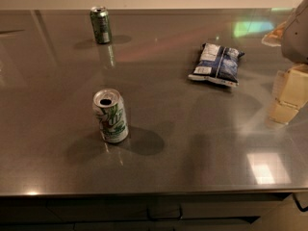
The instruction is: Move blue chip bag near 7up can
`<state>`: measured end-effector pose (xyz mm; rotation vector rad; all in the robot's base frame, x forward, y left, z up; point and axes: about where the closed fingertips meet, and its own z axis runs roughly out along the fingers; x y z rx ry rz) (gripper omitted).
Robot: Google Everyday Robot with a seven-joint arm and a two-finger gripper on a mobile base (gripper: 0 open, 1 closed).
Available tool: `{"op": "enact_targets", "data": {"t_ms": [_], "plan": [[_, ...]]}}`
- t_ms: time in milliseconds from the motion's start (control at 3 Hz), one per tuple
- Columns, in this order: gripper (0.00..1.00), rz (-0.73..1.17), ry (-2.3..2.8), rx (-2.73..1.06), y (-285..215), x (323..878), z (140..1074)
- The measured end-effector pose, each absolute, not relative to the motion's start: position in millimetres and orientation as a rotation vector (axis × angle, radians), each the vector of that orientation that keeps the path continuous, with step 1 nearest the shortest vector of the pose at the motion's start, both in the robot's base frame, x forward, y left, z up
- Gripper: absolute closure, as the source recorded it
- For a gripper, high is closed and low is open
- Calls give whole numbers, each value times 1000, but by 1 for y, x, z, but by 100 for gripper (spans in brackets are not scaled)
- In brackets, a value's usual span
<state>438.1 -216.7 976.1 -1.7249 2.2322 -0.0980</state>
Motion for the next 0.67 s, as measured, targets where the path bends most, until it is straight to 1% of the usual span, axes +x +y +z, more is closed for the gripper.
{"op": "enact_targets", "data": {"t_ms": [333,667], "plan": [[0,-98,2232,-1725,-217,438,976],[0,-51,2198,-1759,-218,450,973]]}}
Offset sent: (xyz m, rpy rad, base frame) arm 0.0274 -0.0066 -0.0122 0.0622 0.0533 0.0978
